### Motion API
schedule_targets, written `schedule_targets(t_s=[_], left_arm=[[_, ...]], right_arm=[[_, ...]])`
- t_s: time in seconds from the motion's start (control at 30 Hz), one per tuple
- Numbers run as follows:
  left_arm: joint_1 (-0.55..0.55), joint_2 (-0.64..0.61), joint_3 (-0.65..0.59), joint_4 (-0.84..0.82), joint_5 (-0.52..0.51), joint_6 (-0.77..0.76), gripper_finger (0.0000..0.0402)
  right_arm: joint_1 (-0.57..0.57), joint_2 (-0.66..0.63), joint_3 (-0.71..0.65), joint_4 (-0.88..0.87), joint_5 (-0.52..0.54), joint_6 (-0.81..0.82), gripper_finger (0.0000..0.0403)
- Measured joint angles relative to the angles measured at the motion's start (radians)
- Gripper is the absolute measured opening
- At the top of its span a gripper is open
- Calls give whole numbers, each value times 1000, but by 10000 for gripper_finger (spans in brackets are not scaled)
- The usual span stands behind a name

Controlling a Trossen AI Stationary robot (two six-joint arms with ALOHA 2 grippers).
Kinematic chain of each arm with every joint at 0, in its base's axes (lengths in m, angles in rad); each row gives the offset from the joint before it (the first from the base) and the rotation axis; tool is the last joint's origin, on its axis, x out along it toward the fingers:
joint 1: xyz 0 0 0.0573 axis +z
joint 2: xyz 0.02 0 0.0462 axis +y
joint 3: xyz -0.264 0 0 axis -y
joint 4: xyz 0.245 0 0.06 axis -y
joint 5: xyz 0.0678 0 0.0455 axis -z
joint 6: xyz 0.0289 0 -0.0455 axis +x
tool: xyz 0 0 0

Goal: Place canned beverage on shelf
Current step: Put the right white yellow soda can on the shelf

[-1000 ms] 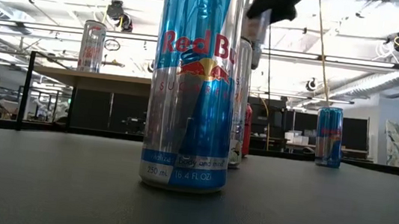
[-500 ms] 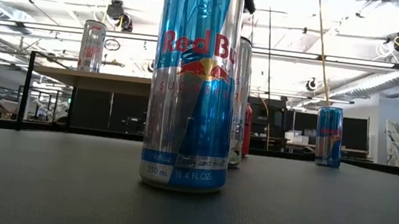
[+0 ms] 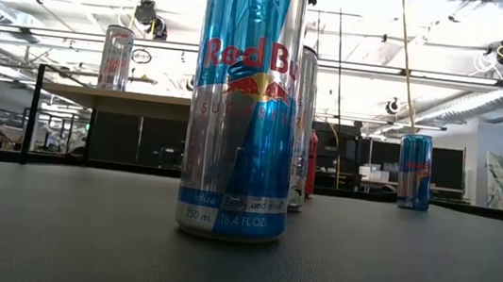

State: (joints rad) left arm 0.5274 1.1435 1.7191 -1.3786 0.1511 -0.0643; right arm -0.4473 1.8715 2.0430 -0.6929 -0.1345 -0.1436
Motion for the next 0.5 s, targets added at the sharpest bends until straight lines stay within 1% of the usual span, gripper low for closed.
schedule_targets(t_s=[0.1, 0.23, 0.27, 0.5], left_arm=[[0, 0, 0, 0, 0, 0, 1], [0, 0, 0, -1, 0, 1, 1], [0, 0, 0, -1, 0, 1, 1], [0, 0, 0, -1, 0, 2, 1]], right_arm=[[-25, 16, 0, 13, -12, 22, 213], [-56, 41, 0, 20, -118, 54, 213], [-61, 43, 0, 23, -128, 54, 213], [-84, 56, 0, 26, -132, 52, 228]])
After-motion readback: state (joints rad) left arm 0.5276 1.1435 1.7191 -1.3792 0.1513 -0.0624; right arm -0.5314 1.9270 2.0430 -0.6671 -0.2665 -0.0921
